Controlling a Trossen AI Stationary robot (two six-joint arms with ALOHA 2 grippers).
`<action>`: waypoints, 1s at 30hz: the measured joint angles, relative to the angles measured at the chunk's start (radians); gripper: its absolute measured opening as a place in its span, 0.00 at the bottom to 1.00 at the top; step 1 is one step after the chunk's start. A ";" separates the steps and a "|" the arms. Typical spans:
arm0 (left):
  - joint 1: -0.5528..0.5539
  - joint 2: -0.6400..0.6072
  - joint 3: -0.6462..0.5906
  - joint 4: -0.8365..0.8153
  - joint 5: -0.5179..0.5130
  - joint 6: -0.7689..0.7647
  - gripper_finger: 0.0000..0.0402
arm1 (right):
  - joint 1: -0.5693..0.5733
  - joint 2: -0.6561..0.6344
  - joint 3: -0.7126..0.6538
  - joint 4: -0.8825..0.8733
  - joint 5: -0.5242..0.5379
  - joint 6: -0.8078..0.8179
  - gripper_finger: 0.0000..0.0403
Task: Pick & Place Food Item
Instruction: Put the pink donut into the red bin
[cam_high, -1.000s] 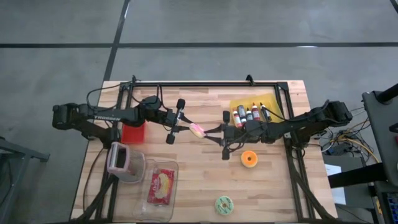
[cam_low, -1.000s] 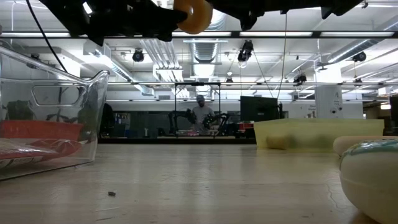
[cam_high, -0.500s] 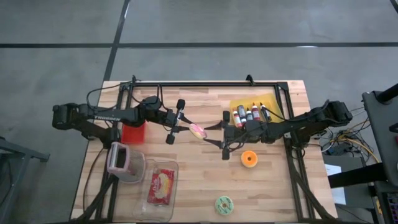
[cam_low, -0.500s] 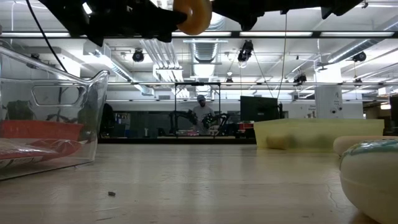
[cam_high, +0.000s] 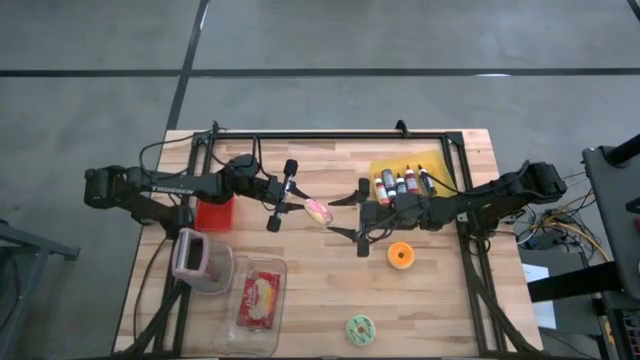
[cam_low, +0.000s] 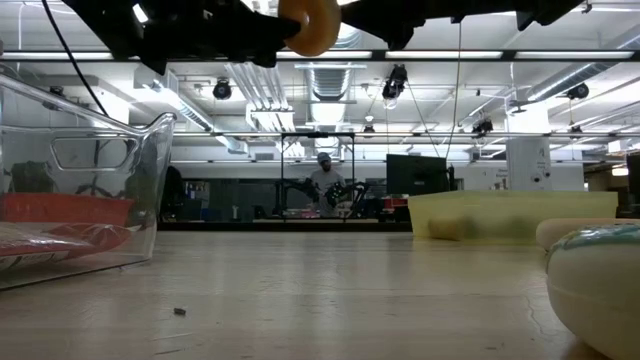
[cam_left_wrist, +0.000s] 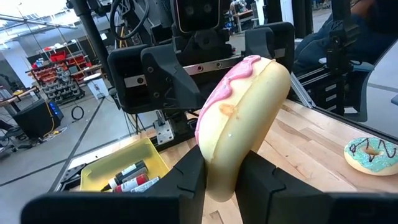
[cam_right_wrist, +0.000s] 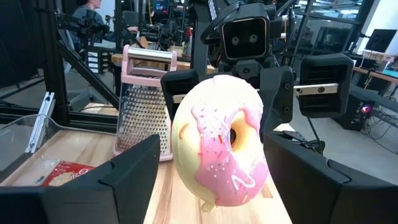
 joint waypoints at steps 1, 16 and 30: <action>0.000 0.000 0.000 0.000 0.000 0.000 0.18 | 0.000 0.000 0.000 0.000 0.000 0.000 0.71; 0.002 -0.012 0.000 -0.018 -0.008 -0.012 0.18 | 0.000 -0.010 0.000 -0.020 -0.001 0.031 0.70; 0.024 -0.246 0.001 -0.334 -0.183 0.021 0.18 | 0.001 -0.039 0.001 -0.091 -0.002 0.034 0.69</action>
